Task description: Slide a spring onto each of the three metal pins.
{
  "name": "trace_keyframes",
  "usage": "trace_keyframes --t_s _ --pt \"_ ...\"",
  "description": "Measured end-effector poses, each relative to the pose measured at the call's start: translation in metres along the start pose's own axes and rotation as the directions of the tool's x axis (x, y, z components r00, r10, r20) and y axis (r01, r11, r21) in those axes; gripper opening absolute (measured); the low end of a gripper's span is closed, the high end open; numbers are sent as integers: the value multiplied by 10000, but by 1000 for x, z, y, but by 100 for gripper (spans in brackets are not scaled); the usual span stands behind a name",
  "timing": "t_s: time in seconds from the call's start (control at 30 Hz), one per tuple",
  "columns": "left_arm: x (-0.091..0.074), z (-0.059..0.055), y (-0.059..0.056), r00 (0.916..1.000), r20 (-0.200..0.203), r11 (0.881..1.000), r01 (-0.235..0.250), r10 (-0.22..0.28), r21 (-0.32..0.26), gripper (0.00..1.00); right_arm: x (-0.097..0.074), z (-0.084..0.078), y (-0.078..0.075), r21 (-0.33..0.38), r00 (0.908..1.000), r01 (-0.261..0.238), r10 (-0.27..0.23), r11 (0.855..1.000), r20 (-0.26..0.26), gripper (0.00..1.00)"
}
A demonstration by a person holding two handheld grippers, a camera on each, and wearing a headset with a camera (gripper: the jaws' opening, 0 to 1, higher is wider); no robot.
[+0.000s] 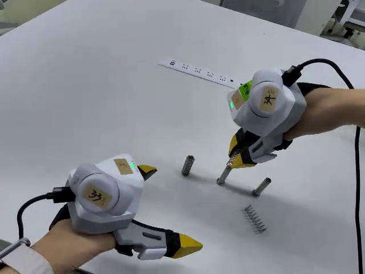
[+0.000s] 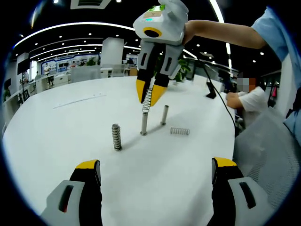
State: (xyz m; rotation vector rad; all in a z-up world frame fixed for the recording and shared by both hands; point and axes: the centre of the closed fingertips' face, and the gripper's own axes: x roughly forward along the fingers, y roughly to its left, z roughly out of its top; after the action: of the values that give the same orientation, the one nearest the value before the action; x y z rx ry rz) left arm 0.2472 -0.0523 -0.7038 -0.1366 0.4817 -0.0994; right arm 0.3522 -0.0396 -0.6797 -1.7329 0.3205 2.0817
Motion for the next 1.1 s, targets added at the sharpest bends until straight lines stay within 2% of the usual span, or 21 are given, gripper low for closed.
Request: trace_keyframes --t_s 0.53,1.1 --pt "1 -3 -1 9999 -113 9999 113 -113 -29 100 4 -1 1 -59 9998 -122 121 9999 -149 12" --pt "1 -7 -2 9995 -200 9997 243 -244 -75 100 23 -4 2 -160 9990 -275 269 9995 -354 13"
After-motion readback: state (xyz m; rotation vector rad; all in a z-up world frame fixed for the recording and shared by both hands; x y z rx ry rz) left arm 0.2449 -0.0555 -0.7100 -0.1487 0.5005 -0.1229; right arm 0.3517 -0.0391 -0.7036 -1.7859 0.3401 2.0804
